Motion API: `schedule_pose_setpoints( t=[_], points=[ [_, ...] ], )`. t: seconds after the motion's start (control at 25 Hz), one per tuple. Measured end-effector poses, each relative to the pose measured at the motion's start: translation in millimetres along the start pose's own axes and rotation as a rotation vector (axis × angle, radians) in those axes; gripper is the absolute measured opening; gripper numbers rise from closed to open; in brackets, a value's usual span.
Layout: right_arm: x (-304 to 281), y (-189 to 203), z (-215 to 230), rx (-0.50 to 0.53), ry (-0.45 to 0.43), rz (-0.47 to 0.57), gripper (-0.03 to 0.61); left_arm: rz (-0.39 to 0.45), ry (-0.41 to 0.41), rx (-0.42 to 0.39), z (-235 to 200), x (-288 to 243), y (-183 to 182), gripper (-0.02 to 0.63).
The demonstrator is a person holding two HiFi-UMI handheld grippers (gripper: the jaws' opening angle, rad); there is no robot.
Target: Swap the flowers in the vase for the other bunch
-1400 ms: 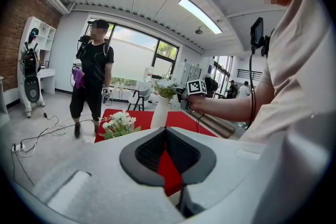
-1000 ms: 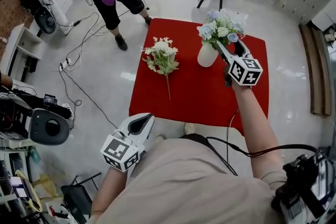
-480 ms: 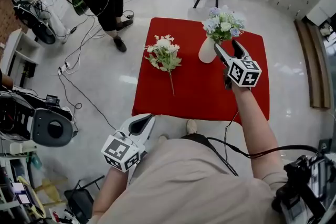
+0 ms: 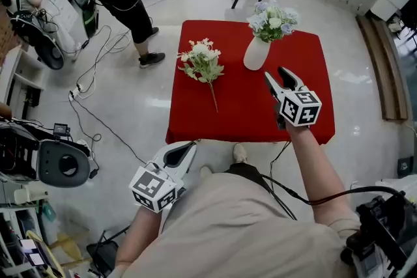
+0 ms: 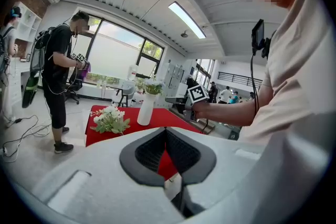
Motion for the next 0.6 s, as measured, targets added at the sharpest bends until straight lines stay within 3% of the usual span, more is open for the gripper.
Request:
schedule_pose_setpoints(
  t=[0.08, 0.2, 0.32, 0.6],
  points=[
    [15, 15, -14, 0.005, -0.001, -0.018, 0.137, -0.003, 0.025, -0.01, 4, 2, 3, 0.008],
    [35, 38, -37, 0.0, -0.014, -0.053, 0.057, -0.01, 0.058, -0.028, 9, 3, 9, 0.008],
    [55, 66, -66, -0.014, -0.048, -0.103, 0.022, -0.012, 0.088, -0.046, 13, 6, 14, 0.008],
    [99, 121, -131, -0.012, -0.11, -0.186, 0.017, -0.027, 0.138, -0.059, 23, 8, 19, 0.008]
  ],
)
Point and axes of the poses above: the fingertips, and each gripper's own axes: x backward along the fingers, z to its right, y out of its underside, the point moved 1 cm from there along x, backward along the fingers, and after that the axes turned 8 degrees about -z, right-handed, at the moved point
